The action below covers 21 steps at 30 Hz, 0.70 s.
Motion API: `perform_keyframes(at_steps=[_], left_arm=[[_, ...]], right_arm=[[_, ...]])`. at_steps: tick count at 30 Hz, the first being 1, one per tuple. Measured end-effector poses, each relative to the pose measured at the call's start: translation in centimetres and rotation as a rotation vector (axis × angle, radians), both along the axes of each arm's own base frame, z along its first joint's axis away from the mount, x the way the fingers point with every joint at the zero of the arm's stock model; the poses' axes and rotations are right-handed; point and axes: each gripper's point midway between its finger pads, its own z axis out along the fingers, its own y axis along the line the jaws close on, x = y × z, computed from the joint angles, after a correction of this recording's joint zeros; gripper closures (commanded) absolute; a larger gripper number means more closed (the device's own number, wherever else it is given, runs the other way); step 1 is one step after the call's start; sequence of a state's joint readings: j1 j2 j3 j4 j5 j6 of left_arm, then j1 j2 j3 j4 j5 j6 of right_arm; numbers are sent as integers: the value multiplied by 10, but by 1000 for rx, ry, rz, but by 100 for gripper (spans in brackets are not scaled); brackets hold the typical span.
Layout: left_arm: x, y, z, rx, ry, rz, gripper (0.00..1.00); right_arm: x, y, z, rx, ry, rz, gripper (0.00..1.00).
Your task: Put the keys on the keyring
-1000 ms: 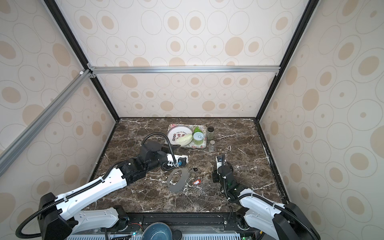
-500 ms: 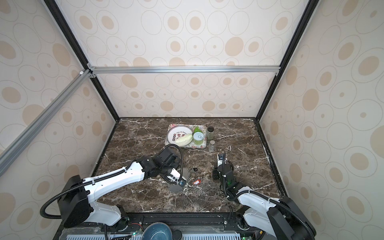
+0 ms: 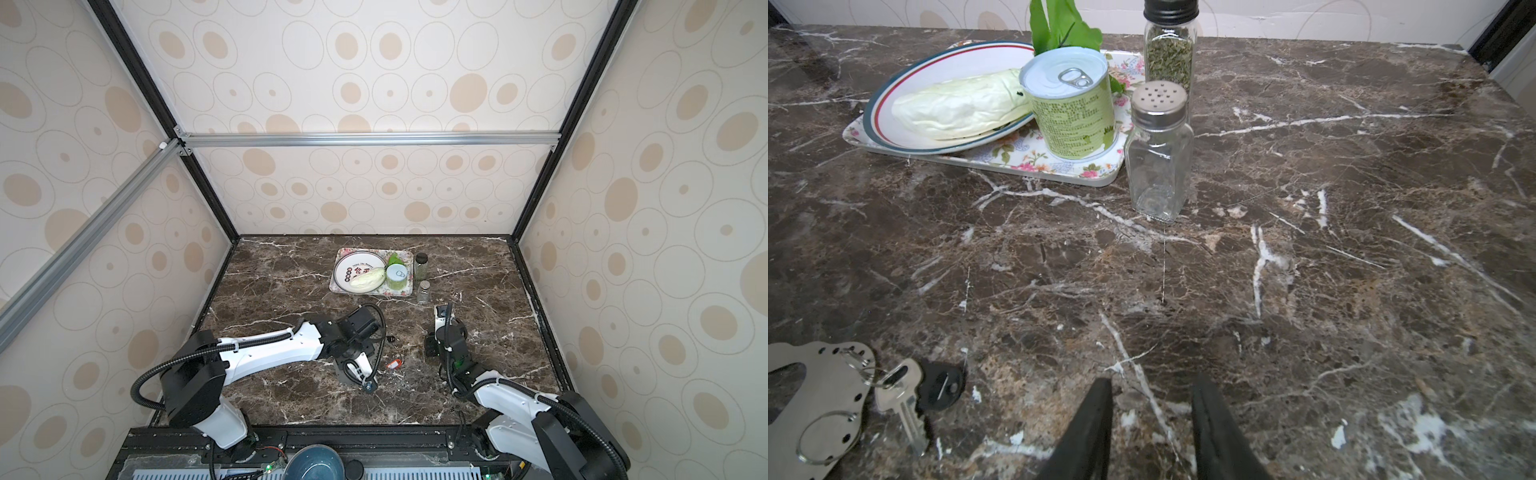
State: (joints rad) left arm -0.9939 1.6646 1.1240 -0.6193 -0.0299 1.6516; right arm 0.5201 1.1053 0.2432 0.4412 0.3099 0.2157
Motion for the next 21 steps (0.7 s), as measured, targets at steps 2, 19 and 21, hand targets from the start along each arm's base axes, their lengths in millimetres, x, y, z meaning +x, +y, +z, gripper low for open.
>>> perform_keyframes(at_steps=[2,19,21], left_arm=[[-4,-6,-3,18,10,-23,58],[-31,-10,-39,211,125,-114,72],[-32,-10,-39,214,125,-120,75]], right_arm=[[0,0,0,0,0,0,66],[0,0,-2,-1,6,3,66],[0,0,-2,-1,6,3,66]])
